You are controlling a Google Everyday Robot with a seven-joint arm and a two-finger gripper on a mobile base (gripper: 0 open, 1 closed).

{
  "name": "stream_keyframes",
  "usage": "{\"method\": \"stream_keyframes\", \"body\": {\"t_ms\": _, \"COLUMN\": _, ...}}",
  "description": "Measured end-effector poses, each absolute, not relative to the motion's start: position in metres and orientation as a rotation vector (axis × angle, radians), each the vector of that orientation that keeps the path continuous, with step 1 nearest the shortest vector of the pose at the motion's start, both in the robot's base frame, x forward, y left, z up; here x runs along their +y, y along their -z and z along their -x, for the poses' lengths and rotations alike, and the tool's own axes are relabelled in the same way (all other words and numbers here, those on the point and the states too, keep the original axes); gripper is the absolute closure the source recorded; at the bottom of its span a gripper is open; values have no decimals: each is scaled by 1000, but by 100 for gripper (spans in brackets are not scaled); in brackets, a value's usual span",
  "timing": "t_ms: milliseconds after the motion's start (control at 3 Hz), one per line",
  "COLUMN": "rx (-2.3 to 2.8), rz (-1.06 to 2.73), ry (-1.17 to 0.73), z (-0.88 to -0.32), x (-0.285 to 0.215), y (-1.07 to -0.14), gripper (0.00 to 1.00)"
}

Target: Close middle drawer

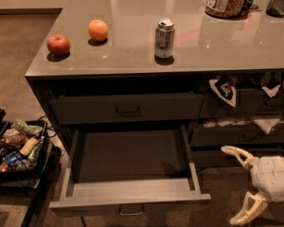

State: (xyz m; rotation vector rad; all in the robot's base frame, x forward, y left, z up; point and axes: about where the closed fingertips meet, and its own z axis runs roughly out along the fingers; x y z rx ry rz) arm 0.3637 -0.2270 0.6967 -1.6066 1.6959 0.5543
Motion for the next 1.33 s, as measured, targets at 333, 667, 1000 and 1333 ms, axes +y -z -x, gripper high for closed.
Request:
{"method": "stream_keyframes", "body": {"t_ms": 333, "rx": 1710, "rz": 1563, "ry": -585, "z": -364, "x": -211, "y": -657, "gripper": 0}}
{"method": "stream_keyframes", "body": {"t_ms": 667, "rx": 1710, "rz": 1563, "ry": -585, "z": -364, "x": -211, "y": -657, "gripper": 0}}
{"method": "stream_keyframes", "body": {"t_ms": 1000, "rx": 1726, "rz": 1548, "ry": -633, "z": -362, "x": -205, "y": -632, "gripper": 0}}
{"method": "stream_keyframes", "body": {"t_ms": 1333, "rx": 1724, "rz": 1490, "ry": -746, "z": -355, "x": -187, "y": -588, "gripper": 0}}
